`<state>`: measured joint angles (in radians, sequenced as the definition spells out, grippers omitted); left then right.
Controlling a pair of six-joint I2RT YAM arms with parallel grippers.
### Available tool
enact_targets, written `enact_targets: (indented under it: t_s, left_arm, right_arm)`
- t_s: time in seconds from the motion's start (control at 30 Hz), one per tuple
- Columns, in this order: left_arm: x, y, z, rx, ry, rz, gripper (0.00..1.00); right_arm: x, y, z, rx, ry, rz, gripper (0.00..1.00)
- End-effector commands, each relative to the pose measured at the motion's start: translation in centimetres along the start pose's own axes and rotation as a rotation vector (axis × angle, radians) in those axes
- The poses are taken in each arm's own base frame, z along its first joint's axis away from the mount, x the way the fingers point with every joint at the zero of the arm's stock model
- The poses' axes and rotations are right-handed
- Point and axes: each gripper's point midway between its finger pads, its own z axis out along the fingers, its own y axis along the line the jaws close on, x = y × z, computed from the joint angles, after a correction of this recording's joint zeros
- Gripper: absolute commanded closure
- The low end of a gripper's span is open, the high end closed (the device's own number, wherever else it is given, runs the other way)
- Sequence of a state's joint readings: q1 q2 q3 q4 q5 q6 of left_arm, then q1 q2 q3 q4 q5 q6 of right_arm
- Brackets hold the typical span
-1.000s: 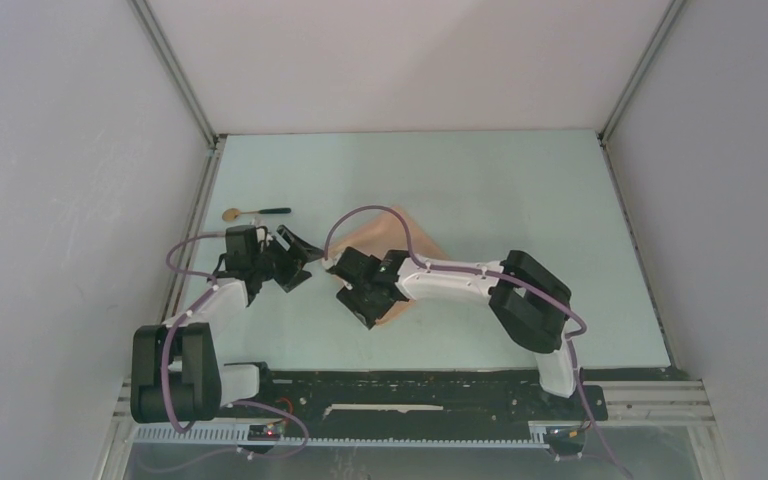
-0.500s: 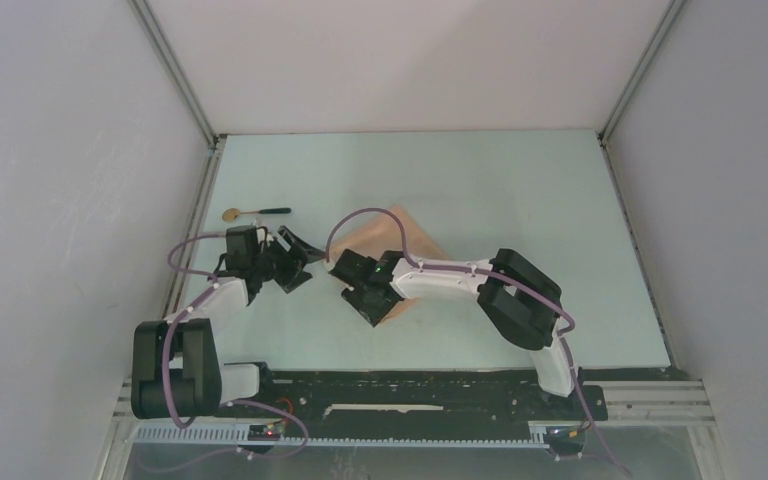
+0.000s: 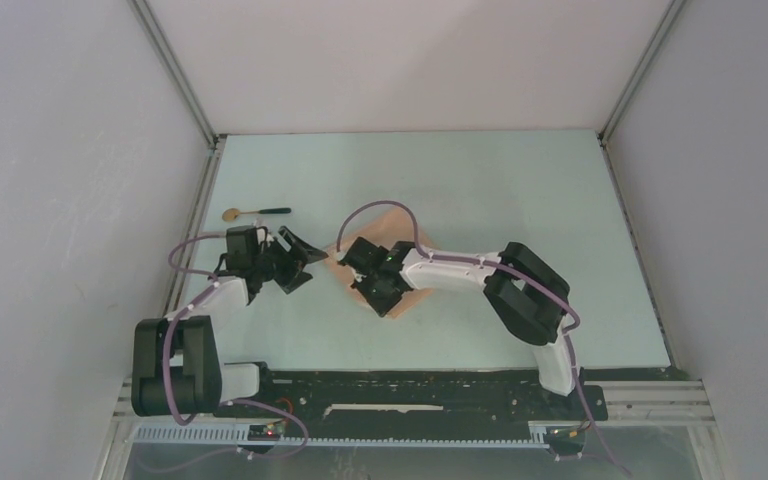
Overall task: Fold the napkin into a case and place the utensils inside
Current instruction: Pick up the lower triangle-folded napkin from the center of the board.
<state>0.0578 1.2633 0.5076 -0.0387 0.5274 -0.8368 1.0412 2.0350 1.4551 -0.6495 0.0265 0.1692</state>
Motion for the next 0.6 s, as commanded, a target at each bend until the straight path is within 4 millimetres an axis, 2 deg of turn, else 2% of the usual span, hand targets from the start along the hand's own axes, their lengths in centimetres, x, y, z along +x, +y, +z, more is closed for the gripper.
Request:
enact_targets:
  t_s: [0.0, 0.2, 0.43, 0.57]
  left_arm:
    - [-0.5, -0.1, 0.3, 0.015, -0.002, 0.004, 0.19]
    - [-0.3, 0.0, 2.2, 0.08, 0.015, -0.097, 0.2]
    - [-0.2, -1.2, 3.9, 0.1, 0.026, -0.103, 0.21]
    - [-1.1, -0.5, 4.6, 0.069, -0.013, -0.103, 0.28]
  right_arm:
    - [-1.2, -0.7, -1.9, -0.141, -0.072, 0.113, 1.0]
    - [-2.8, -0.6, -3.9, -0.334, -0.164, 0.228, 1.0]
    - [-4.0, -1.2, -5.3, -0.435, -0.239, 0.315, 1.0]
    - [-4.2, -1.6, -5.9, -0.48, -0.272, 0.359, 1.0]
